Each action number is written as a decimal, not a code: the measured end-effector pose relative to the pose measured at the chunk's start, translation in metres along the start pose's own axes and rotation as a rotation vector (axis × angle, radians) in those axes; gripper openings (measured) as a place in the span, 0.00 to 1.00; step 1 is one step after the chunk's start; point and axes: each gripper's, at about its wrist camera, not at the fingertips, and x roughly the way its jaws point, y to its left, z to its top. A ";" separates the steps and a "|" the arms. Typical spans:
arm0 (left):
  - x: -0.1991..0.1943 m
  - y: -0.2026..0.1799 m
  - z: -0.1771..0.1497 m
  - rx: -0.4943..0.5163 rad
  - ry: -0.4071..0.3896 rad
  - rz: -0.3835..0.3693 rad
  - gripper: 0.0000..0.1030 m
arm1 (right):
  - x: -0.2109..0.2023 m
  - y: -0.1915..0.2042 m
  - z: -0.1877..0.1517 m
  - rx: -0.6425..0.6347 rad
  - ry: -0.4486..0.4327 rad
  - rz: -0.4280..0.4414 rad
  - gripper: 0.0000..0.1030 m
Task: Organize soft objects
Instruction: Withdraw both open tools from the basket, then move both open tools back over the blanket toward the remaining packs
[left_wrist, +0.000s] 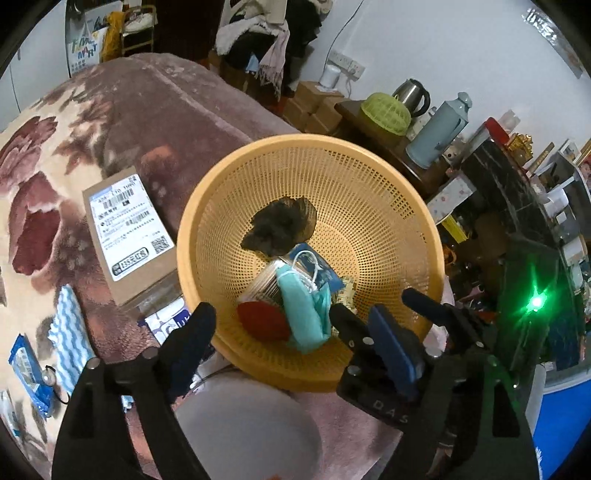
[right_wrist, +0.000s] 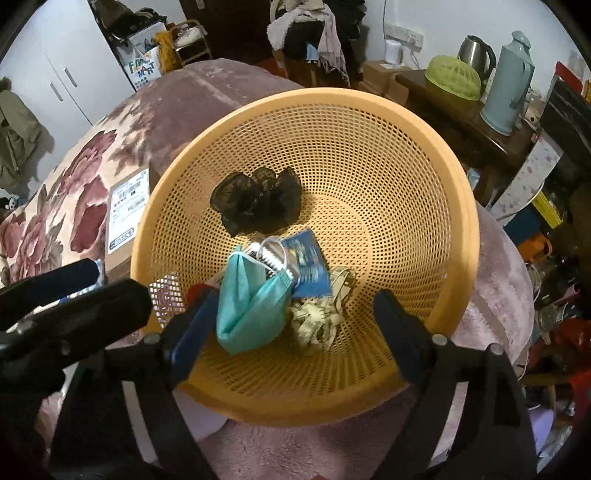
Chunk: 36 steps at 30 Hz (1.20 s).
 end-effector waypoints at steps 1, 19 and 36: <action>-0.006 0.002 -0.001 -0.001 -0.015 0.012 0.92 | -0.002 0.002 -0.001 -0.003 -0.001 0.003 0.85; -0.084 0.055 -0.044 -0.064 -0.109 0.078 0.99 | -0.045 0.055 -0.023 -0.072 -0.057 -0.001 0.98; -0.129 0.109 -0.093 -0.137 -0.139 0.123 0.99 | -0.065 0.120 -0.054 -0.175 -0.071 0.036 0.99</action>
